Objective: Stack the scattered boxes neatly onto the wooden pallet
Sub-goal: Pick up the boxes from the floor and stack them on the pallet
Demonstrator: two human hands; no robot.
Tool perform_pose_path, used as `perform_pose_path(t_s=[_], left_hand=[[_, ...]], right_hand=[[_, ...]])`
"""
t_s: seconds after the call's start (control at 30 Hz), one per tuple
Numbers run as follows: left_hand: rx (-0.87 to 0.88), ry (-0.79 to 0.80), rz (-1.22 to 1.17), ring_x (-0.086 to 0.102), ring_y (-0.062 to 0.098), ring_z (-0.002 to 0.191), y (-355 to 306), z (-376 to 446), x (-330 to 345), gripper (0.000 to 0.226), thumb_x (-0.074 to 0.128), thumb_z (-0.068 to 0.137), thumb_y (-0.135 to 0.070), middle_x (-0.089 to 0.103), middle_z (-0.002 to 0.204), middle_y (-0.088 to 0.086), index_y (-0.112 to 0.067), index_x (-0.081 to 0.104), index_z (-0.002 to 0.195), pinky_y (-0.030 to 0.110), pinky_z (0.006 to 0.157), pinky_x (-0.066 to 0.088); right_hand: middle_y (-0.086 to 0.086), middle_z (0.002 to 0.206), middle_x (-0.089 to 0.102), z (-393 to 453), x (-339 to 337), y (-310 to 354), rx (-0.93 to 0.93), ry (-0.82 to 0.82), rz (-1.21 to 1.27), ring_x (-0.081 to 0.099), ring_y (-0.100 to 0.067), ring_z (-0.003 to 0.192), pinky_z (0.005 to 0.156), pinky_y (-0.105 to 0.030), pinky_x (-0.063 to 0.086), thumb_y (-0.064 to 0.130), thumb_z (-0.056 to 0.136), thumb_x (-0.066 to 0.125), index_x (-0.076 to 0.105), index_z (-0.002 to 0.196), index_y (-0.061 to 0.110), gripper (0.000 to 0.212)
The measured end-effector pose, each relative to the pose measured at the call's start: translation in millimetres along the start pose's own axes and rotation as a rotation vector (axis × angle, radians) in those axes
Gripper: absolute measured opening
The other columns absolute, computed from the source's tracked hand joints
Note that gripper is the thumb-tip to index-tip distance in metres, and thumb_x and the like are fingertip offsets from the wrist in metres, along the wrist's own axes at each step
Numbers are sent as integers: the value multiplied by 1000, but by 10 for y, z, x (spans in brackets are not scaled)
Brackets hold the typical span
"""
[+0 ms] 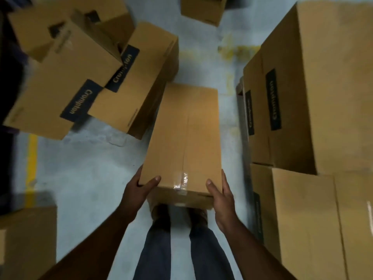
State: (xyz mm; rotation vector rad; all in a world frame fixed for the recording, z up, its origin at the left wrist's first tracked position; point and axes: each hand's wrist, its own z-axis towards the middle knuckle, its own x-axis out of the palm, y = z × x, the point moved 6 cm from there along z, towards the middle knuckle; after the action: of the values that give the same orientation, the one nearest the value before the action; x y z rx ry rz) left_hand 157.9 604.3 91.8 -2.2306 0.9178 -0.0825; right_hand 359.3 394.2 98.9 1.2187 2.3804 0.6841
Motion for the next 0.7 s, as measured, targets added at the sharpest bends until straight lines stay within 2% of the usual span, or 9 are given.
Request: perform_pose_path(t_s=[0.07, 0.13, 0.23, 0.37, 0.43, 0.5, 0.57, 0.6, 0.7], left_hand=[[-21, -62, -64, 67, 14, 110, -24, -640, -39, 53, 82, 80, -53, 69, 118, -20, -56, 57, 126, 35, 88, 59], [-27, -100, -110, 65, 15, 112, -49, -1217, -45, 55, 81, 81, -53, 67, 118, -21, -51, 56, 130, 32, 87, 57], [8, -136, -153, 63, 21, 117, -108, -1881, -58, 67, 78, 83, -56, 66, 129, -11, -40, 54, 143, 45, 100, 56], [86, -148, -175, 63, 16, 116, -22, -2585, -4, 65, 74, 87, -56, 66, 129, -12, -43, 50, 147, 39, 95, 56], [111, -178, -186, 64, 12, 112, 138, -2964, 37, 53, 72, 90, -54, 68, 119, -21, -50, 53, 139, 31, 85, 56], [141, -209, -203, 67, 4, 104, 357, -3387, 66, 37, 71, 90, -54, 70, 107, -30, -66, 56, 121, 23, 77, 56], [190, -231, -211, 67, 2, 100, 609, -3855, 113, 32, 70, 90, -56, 69, 102, -37, -77, 55, 107, 24, 76, 57], [207, -239, -217, 67, 3, 101, 752, -4090, 144, 31, 70, 90, -56, 68, 102, -36, -78, 55, 106, 27, 78, 58], [244, -242, -294, 68, 11, 106, 1189, -4727, 353, 39, 71, 91, -53, 70, 113, -25, -60, 58, 128, 37, 85, 61]], right_hand=[[4, 159, 48, -418, -136, 101, 26, 56, -32, 48, -22, 143, 122, -47, 38, 34, 95, 75, 38, 157, 47, 74], [0, 158, 49, -817, -278, 213, 28, 104, -76, 48, -24, 142, 121, -45, 38, 33, 96, 74, 37, 159, 43, 73], [2, 161, 46, -1328, -484, 355, -32, 146, -149, 45, -24, 145, 113, -37, 38, 41, 96, 73, 35, 160, 44, 74], [0, 159, 48, -1907, -790, 262, -132, 129, -161, 47, -27, 143, 118, -48, 41, 48, 89, 78, 38, 158, 43, 80], [-2, 159, 48, -2190, -956, 116, -170, 123, -176, 47, -27, 142, 118, -51, 41, 49, 88, 79, 39, 159, 37, 83], [-2, 156, 51, -2520, -1131, -74, -206, 133, -201, 50, -27, 139, 116, -51, 44, 52, 87, 78, 39, 159, 35, 83], [-1, 153, 54, -2902, -1353, -284, -261, 147, -226, 53, -26, 135, 113, -47, 47, 53, 88, 77, 39, 159, 36, 83], [0, 151, 56, -3104, -1474, -399, -283, 150, -228, 56, -25, 132, 110, -44, 49, 53, 88, 78, 38, 160, 36, 83], [1, 144, 61, -3659, -1885, -708, -339, 142, -218, 61, -22, 124, 102, -37, 51, 47, 89, 78, 43, 158, 34, 78]])
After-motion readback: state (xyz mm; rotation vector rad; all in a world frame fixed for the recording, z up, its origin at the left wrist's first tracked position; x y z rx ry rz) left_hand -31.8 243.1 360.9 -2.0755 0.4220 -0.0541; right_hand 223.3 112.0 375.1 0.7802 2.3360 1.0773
